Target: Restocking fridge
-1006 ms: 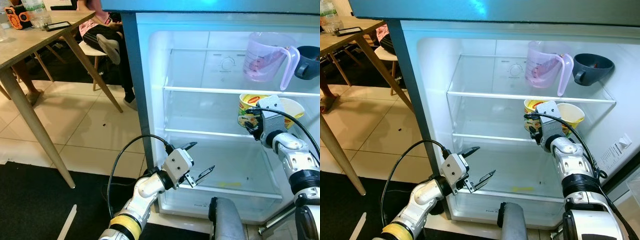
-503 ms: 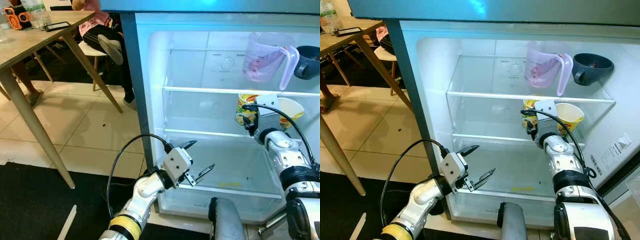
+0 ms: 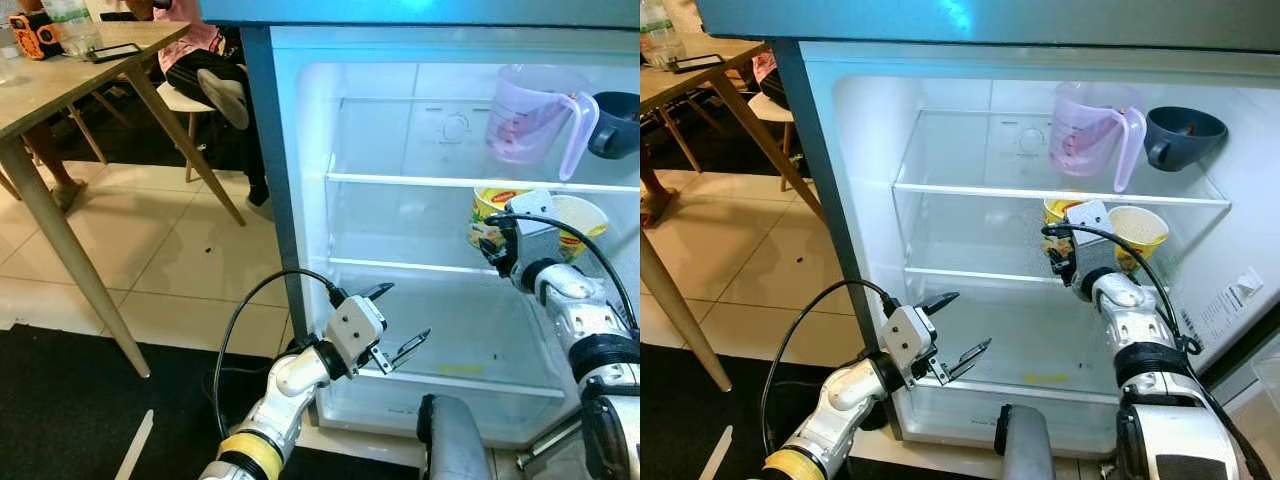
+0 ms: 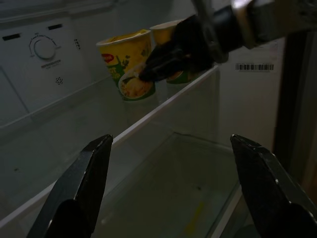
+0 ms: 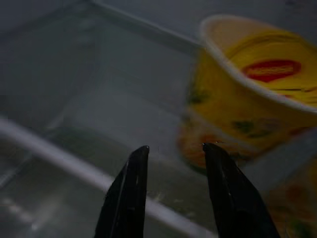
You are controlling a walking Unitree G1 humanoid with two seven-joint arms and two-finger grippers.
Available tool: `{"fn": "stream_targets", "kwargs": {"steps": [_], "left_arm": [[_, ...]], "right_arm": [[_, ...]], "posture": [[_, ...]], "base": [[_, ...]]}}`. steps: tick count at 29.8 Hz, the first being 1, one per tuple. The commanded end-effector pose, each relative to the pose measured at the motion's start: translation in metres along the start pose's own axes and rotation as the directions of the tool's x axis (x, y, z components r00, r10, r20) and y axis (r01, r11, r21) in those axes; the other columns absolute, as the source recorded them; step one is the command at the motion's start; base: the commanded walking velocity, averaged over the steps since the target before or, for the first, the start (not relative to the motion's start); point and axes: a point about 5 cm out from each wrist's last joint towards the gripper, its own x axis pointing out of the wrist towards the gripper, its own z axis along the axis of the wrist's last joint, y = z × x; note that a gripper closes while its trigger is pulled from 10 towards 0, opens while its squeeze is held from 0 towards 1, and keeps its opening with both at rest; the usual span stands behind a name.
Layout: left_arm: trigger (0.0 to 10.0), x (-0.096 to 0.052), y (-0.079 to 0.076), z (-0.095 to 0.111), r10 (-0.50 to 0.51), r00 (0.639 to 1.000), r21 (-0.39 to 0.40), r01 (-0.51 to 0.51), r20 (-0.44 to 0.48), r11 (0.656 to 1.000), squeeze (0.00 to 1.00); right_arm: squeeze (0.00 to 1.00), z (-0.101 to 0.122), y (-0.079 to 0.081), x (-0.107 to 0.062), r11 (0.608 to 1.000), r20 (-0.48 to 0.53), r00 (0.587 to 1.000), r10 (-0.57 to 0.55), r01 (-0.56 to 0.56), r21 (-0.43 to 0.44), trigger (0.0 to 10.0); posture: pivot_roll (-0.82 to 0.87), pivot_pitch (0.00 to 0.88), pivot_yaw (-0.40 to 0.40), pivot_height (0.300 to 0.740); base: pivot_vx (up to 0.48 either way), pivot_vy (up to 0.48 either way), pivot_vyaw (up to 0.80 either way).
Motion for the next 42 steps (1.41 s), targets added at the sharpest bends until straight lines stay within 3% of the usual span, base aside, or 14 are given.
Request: {"fn": "stream_targets", "kwargs": {"steps": [1, 4, 7, 10, 13, 15, 16, 22, 25, 28, 30, 34, 37, 42], "left_arm": [[10.0, -0.002, -0.001, -0.001, 0.005, 1.0, -0.017, -0.005, -0.003, 1.0, 0.0], [10.0, -0.003, -0.001, -0.002, 0.016, 1.0, -0.037, -0.016, -0.001, 0.999, 0.0], [10.0, -0.004, -0.001, -0.003, 0.02, 1.0, -0.047, -0.02, -0.001, 0.999, 0.0], [10.0, -0.006, -0.003, -0.005, 0.025, 1.0, -0.073, -0.025, -0.003, 0.997, 0.0], [10.0, -0.008, -0.004, -0.006, 0.027, 1.0, -0.086, -0.027, -0.004, 0.996, 0.0], [10.0, -0.011, -0.006, -0.009, 0.039, 0.999, -0.117, -0.039, -0.011, 0.992, 0.0], [10.0, -0.011, -0.006, -0.009, 0.039, 0.999, -0.117, -0.039, -0.011, 0.992, 0.0], [10.0, -0.028, -0.012, -0.032, 0.054, 0.994, -0.251, -0.077, -0.097, 0.965, 0.0], [10.0, -0.032, -0.016, -0.037, 0.041, 0.992, -0.284, -0.073, -0.117, 0.956, 0.0], [10.0, -0.042, -0.026, -0.049, -0.017, 0.988, -0.427, -0.05, -0.152, 0.903, 0.0], [10.0, -0.044, -0.029, -0.051, -0.03, 0.988, -0.457, -0.044, -0.153, 0.888, 0.0], [10.0, -0.059, -0.043, -0.057, -0.162, 0.976, -0.547, 0.059, -0.143, 0.835, 0.0], [10.0, -0.063, -0.046, -0.058, -0.191, 0.972, -0.568, 0.081, -0.136, 0.819, 0.0], [10.0, -0.095, -0.052, -0.068, -0.317, 0.938, -0.681, 0.142, -0.138, 0.718, 0.0]], "right_arm": [[0.0, 0.004, 0.0, -0.003, 0.999, 0.065, 0.997, 0.038, -0.039, 0.001, 10.0], [0.0, 0.0, 0.003, -0.012, 0.992, 0.151, 0.98, 0.129, -0.129, -0.005, 10.0], [0.0, -0.004, 0.005, -0.017, 0.983, 0.168, 0.969, 0.181, -0.182, -0.009, 10.0], [0.0, -0.017, 0.016, -0.026, 0.94, 0.168, 0.929, 0.33, -0.339, 0.027, 10.0], [0.0, -0.023, 0.019, -0.029, 0.921, 0.167, 0.912, 0.374, -0.387, 0.051, 10.0], [0.0, -0.035, 0.023, -0.034, 0.87, 0.164, 0.875, 0.455, -0.476, 0.126, 10.0], [0.0, -0.035, 0.023, -0.034, 0.87, 0.164, 0.875, 0.455, -0.476, 0.126, 10.0], [0.0, -0.046, 0.036, -0.043, 0.779, 0.208, 0.801, 0.562, -0.597, 0.193, 10.0], [0.0, -0.048, 0.04, -0.043, 0.766, 0.208, 0.79, 0.576, -0.611, 0.198, 10.0], [0.0, -0.056, 0.05, -0.039, 0.748, 0.205, 0.785, 0.585, -0.62, 0.238, 10.0], [0.0, -0.058, 0.052, -0.039, 0.743, 0.205, 0.784, 0.586, -0.621, 0.249, 10.0], [0.0, -0.079, 0.067, -0.036, 0.734, 0.151, 0.798, 0.583, -0.597, 0.324, 10.0], [0.0, -0.084, 0.071, -0.036, 0.73, 0.137, 0.799, 0.585, -0.593, 0.341, 10.0], [0.0, -0.107, 0.081, -0.039, 0.749, 0.059, 0.83, 0.555, -0.529, 0.399, 10.0]], "posture": [[-0.04, 0.0, 0.012, 0.375], [-0.04, 0.0, 0.012, 0.375], [-0.04, 0.0, 0.012, 0.375], [-0.04, 0.0, 0.014, 0.375], [-0.04, 0.0, 0.019, 0.375], [-0.04, 0.0, 0.019, 0.375], [-0.04, 0.0, 0.019, 0.375], [-0.04, 0.0, 0.024, 0.4], [-0.04, 0.0, 0.025, 0.405], [-0.04, 0.0, 0.025, 0.42], [-0.04, 0.0, 0.025, 0.425], [-0.03, 0.0, 0.022, 0.44], [-0.03, 0.0, 0.022, 0.445], [-0.03, 0.0, 0.028, 0.47]], "base": [[0.0, 0.0, 0.0], [0.0, 0.0, 0.0], [0.0, 0.0, 0.0], [0.0, 0.0, 0.0], [0.0, 0.0, 0.0], [0.0, 0.0, 0.0], [0.0, 0.0, 0.0], [0.0, 0.0, 0.0], [0.0, 0.0, 0.0], [0.0, 0.0, 0.0], [0.0, 0.0, 0.0], [0.0, 0.0, 0.0], [0.0, 0.0, 0.0], [0.0, 0.0, 0.0]]}}
